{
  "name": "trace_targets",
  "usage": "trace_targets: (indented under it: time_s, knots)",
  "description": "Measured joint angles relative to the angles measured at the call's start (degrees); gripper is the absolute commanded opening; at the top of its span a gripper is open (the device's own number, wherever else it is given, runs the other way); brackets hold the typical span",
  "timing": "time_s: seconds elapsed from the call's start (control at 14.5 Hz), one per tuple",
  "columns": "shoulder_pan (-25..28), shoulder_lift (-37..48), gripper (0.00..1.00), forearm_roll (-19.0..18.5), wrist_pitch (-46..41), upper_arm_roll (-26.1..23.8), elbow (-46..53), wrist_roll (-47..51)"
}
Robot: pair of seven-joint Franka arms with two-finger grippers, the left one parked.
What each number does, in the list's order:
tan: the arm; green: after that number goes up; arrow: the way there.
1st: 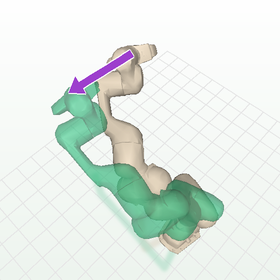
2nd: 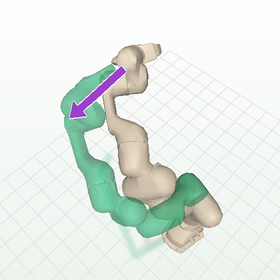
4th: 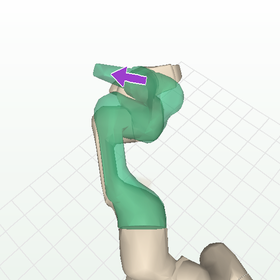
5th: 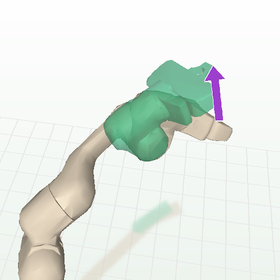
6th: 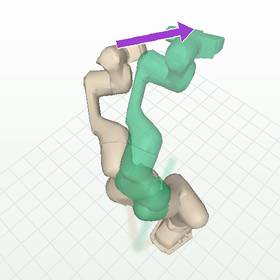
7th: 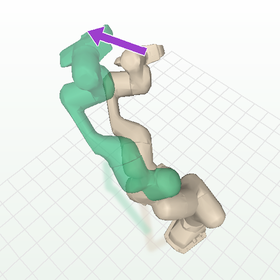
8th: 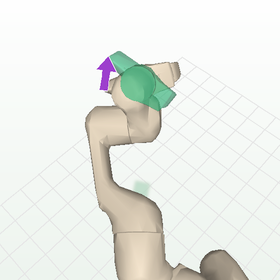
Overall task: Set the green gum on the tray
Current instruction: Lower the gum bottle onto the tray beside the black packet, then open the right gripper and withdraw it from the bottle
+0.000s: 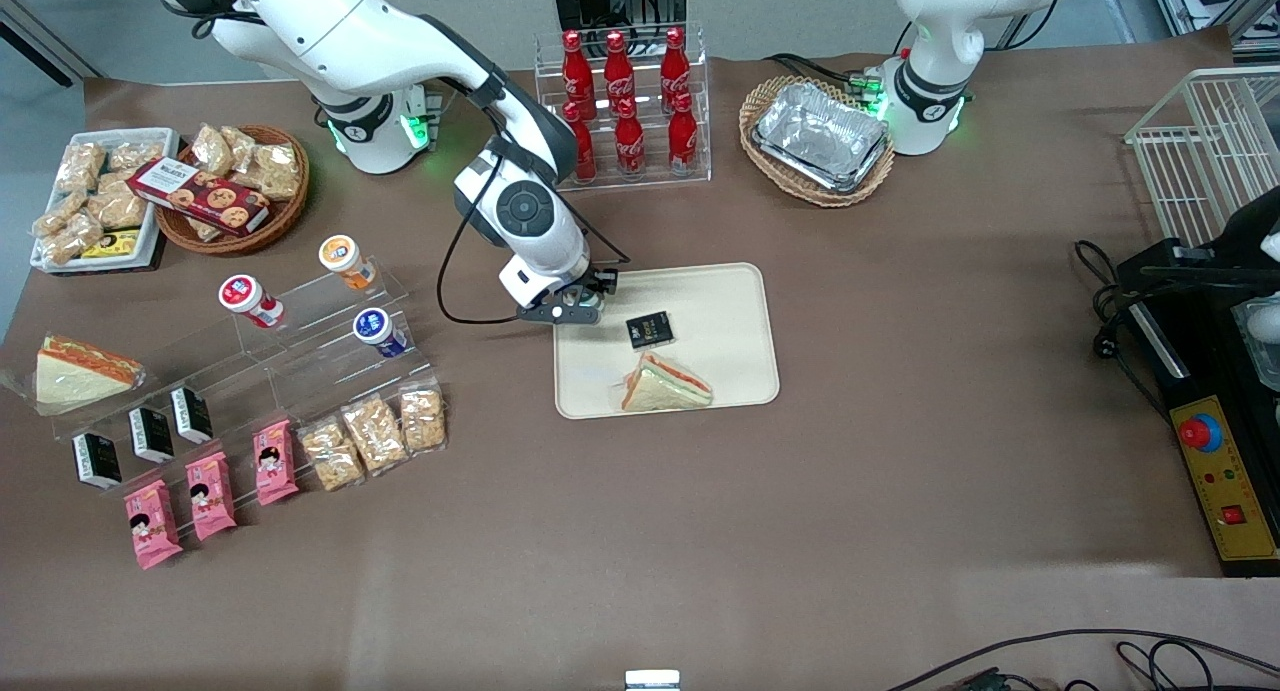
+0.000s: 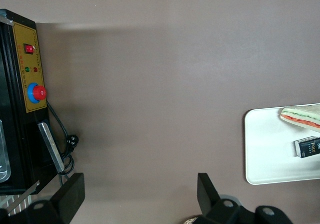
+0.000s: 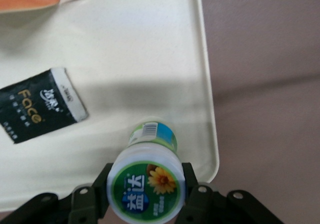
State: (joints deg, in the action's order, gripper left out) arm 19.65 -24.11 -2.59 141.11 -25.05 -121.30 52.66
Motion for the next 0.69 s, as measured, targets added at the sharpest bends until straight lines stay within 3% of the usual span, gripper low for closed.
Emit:
trace_targets:
  time_s: [0.07, 0.21, 0.28, 0.69]
  knots:
    - [0.0, 0.0, 0.84, -1.6, 0.0, 0.0, 0.0, 1.7]
    - [0.1, -0.1, 0.91, -2.9, 0.0, -0.1, 0.0, 3.4]
    - [0.1, -0.1, 1.0, -2.9, 0.0, -0.1, 0.0, 3.6]
    - [0.0, 0.1, 1.0, -3.1, 0.0, 0.1, 0.3, 3.9]
